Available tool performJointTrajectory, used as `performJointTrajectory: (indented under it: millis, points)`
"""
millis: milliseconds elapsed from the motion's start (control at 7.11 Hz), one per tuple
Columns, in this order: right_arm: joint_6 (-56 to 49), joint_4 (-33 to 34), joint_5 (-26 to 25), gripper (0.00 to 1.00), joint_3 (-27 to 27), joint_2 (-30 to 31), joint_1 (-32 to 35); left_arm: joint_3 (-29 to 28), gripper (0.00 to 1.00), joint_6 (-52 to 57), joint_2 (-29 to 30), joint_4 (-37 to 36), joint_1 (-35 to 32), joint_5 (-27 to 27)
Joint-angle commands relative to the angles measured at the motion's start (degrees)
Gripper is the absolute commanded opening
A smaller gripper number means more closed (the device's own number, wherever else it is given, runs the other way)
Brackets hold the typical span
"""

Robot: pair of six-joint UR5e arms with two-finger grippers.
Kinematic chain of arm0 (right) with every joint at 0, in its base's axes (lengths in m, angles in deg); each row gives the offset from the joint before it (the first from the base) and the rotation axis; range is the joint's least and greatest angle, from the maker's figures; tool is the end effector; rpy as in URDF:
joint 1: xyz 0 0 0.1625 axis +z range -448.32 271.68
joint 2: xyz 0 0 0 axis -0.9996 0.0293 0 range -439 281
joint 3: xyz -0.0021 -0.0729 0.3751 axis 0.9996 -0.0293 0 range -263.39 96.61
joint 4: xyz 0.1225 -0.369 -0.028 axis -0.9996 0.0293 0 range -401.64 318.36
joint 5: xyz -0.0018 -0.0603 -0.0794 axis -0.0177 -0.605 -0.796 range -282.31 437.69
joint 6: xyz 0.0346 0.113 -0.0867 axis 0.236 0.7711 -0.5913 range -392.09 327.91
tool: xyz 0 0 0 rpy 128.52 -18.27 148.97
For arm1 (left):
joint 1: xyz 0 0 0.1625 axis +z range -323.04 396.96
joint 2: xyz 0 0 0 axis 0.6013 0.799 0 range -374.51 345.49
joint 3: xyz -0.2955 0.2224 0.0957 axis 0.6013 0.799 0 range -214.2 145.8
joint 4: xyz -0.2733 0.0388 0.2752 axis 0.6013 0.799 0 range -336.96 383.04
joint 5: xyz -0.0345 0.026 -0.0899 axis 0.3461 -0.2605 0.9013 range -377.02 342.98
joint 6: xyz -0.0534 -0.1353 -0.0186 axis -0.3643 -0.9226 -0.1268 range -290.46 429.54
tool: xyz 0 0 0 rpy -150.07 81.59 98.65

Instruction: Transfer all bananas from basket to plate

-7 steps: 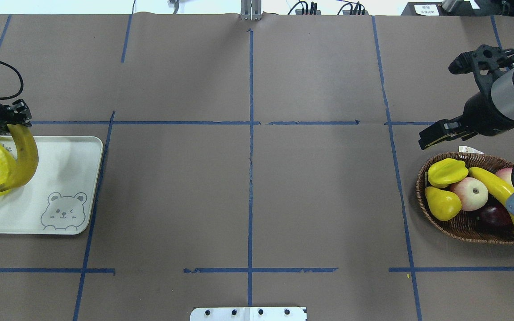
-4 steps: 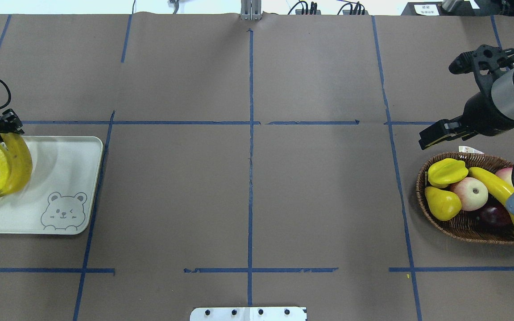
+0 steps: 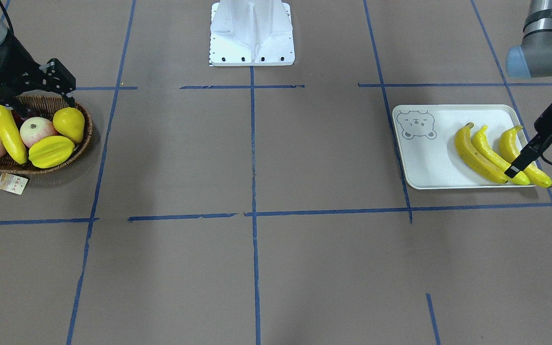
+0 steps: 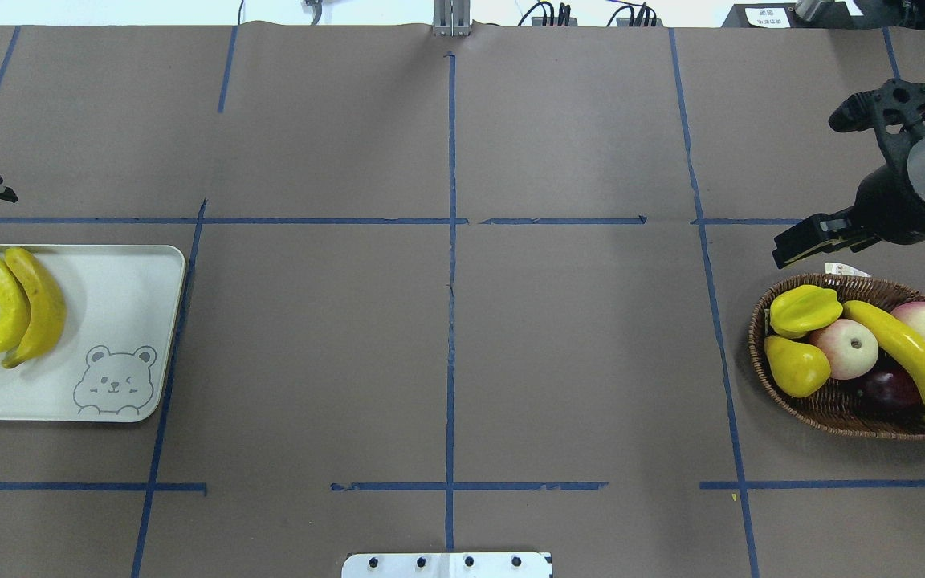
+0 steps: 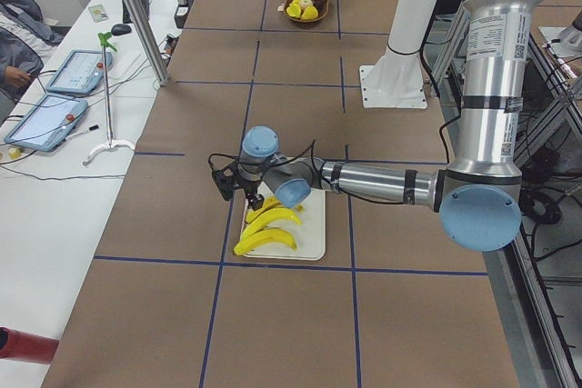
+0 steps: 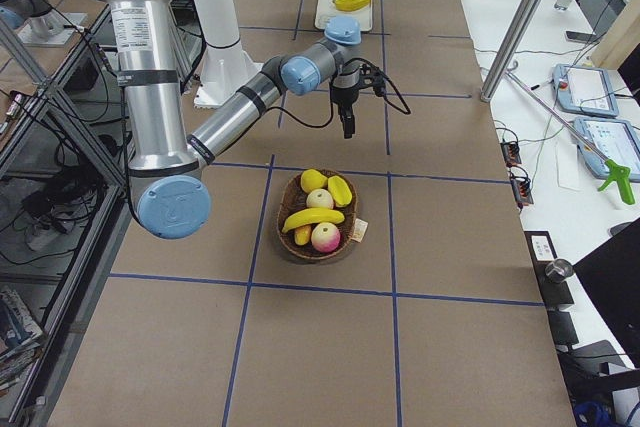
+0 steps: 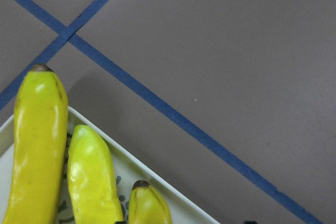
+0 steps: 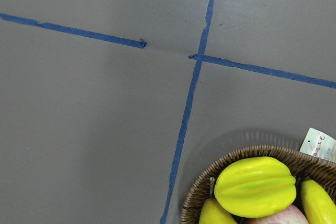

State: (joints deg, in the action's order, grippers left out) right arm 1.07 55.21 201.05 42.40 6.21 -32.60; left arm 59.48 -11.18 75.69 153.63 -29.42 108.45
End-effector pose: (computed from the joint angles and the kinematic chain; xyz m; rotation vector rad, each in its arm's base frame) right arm -0.2162 -0.4107 0.3514 0.1619 -0.7879 -0.1897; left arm 0.1648 -0.4972 0.5351 -0.0033 0.9709 -0.6793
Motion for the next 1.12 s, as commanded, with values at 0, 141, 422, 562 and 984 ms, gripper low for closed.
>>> performJointTrajectory:
  millis: [0,141,422,562,984]
  points:
    - [-10.35,-0.69,-0.23,0.99,2.26,8.26,3.06,13.55,1.00,0.38,1.03,-12.21,2.89,1.18]
    - [-10.93,-0.78,-0.58,0.99,3.14,11.00,3.25,20.16,1.00,0.38,2.43,-19.95,7.71,0.83]
    - [-10.93,-11.42,-2.24,0.99,0.97,18.36,3.08,21.54,1.00,0.21,6.47,-24.50,10.48,-0.92]
    - [-10.58,-22.47,-2.60,0.99,-3.40,21.55,3.07,21.54,1.00,0.03,6.57,-24.51,11.01,-1.02]
    - [-10.58,-29.35,-6.60,0.99,-8.89,25.52,-2.25,21.63,1.00,-0.06,6.92,-24.51,11.10,-1.02]
